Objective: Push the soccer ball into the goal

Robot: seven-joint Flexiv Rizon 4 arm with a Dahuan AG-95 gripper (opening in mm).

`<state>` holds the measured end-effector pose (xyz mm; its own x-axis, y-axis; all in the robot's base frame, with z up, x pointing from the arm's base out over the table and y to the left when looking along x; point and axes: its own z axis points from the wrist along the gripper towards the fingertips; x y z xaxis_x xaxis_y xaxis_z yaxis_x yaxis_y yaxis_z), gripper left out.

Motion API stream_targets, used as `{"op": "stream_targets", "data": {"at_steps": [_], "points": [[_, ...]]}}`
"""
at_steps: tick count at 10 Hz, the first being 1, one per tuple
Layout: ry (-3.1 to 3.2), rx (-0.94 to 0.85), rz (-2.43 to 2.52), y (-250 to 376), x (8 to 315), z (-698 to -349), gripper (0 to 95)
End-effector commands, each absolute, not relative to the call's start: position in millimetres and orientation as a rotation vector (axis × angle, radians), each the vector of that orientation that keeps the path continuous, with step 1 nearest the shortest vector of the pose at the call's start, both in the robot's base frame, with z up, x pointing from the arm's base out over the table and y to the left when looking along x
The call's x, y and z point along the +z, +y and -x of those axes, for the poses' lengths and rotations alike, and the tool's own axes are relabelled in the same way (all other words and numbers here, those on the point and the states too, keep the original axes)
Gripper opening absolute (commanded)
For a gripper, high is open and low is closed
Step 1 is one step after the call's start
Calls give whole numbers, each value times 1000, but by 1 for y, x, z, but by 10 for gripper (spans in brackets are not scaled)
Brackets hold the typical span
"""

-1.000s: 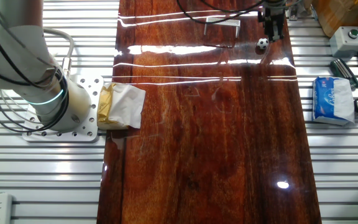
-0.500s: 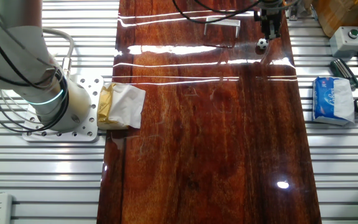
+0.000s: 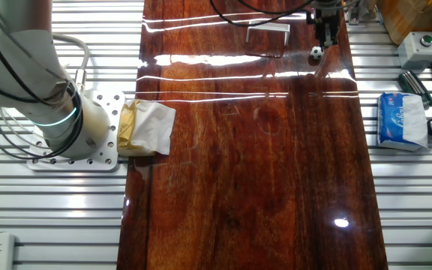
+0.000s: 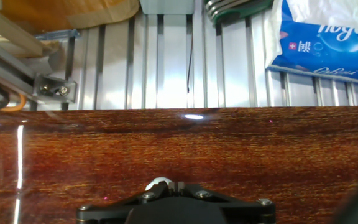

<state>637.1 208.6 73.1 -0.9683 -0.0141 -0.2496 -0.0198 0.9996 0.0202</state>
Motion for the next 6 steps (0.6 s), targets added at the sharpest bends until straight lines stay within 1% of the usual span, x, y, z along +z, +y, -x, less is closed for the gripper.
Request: {"op": "stream_targets", "data": {"at_steps": [1, 4, 6], "points": [[2970, -36, 62, 210, 73, -638, 0], [3119, -131, 69, 210, 73, -638, 0], [3198, -124, 99, 210, 73, -638, 0]]}}
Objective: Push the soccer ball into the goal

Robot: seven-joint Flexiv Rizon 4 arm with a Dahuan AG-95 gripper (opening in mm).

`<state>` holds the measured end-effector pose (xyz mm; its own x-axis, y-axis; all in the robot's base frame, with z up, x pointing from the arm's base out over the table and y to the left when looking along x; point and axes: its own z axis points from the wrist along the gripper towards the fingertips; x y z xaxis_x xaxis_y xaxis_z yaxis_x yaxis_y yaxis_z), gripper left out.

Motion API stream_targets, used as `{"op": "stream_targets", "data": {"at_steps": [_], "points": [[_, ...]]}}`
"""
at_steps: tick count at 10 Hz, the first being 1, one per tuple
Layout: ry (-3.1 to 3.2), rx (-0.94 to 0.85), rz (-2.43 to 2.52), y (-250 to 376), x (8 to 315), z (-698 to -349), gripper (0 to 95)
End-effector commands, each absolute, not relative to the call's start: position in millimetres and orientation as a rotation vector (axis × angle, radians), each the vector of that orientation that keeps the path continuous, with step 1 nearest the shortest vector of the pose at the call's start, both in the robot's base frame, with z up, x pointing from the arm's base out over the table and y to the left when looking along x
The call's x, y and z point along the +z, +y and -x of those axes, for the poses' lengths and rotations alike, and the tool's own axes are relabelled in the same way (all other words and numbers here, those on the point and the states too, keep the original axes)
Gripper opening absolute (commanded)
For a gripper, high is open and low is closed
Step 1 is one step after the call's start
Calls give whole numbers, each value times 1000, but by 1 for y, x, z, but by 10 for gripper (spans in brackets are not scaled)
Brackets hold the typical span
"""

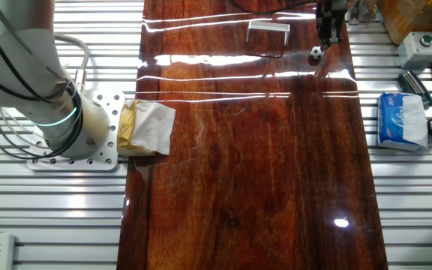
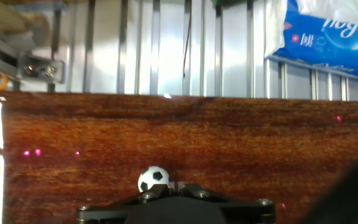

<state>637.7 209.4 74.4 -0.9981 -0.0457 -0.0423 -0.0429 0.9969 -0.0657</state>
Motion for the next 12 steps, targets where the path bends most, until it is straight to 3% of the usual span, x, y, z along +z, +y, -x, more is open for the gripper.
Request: {"op": "stream_targets", "data": {"at_steps": [1, 12], "points": [[3224, -113, 119, 210, 73, -638, 0], [3230, -77, 203, 211, 73, -638, 0]]}}
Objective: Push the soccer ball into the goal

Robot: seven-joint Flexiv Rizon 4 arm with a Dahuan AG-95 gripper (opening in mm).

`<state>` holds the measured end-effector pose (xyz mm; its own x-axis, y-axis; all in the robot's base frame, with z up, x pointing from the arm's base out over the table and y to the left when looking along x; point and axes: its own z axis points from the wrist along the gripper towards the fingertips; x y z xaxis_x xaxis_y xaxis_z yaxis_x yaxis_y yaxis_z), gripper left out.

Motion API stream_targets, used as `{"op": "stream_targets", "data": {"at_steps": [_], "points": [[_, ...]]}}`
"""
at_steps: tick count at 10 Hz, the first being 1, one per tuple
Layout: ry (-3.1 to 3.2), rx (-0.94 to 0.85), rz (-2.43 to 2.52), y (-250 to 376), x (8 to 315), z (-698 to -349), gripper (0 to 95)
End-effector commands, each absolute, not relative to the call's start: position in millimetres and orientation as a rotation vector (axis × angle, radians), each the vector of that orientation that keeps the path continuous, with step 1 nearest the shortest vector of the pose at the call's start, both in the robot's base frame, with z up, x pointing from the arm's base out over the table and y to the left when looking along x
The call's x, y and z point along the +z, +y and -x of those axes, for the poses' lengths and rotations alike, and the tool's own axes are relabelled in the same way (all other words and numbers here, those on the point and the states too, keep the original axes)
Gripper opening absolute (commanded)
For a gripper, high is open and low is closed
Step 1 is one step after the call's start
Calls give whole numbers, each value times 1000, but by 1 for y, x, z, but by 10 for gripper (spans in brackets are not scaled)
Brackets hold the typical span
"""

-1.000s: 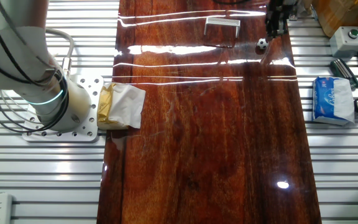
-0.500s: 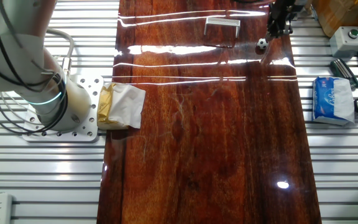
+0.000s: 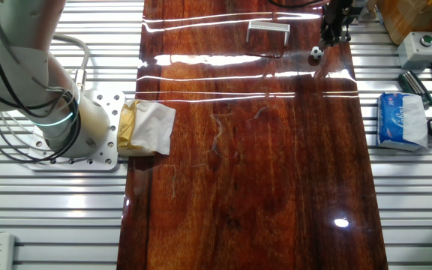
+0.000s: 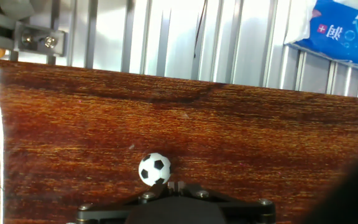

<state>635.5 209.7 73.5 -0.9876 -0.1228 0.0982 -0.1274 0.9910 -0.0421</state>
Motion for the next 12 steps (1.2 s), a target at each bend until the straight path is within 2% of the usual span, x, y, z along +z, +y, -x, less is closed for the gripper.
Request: {"op": "stream_targets", "data": {"at_steps": [1, 12], "points": [[-3047, 62, -185, 211, 73, -638, 0], [-3133, 13, -111, 217, 71, -659, 0]]}}
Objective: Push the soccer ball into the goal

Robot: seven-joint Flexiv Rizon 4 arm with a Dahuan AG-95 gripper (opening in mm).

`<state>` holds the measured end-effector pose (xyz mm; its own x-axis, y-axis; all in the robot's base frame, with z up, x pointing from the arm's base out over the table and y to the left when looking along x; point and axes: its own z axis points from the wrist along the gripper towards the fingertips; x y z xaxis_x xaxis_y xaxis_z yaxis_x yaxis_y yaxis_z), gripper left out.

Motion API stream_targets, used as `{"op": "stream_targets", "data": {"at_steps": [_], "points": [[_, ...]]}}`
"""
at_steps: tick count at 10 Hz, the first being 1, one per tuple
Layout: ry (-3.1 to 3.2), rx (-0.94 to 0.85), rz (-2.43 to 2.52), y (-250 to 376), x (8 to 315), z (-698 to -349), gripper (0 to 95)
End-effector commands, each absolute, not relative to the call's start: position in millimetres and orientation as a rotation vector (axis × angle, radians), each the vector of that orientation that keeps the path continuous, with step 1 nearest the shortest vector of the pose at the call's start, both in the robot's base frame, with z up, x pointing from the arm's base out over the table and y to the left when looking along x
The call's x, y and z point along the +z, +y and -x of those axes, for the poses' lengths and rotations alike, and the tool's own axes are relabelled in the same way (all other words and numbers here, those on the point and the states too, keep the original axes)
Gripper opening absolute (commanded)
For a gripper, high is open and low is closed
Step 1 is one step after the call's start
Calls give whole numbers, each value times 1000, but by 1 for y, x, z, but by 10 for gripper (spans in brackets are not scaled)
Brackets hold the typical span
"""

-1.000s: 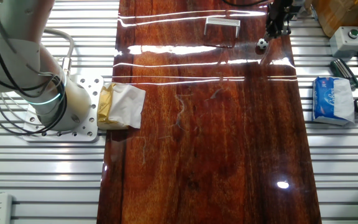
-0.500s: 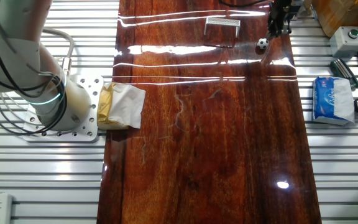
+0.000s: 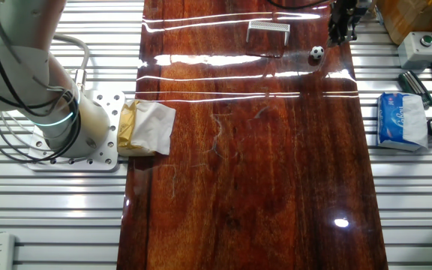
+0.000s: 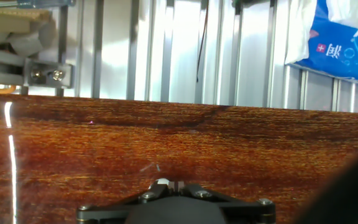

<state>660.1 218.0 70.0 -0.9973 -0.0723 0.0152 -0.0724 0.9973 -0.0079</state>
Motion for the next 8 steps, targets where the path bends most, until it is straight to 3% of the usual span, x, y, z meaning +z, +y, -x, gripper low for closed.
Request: {"op": "stream_targets", "data": {"at_steps": [1, 8], "points": [[-3133, 11, -109, 217, 70, -660, 0], [-3183, 2, -73, 221, 58, -679, 0]]}}
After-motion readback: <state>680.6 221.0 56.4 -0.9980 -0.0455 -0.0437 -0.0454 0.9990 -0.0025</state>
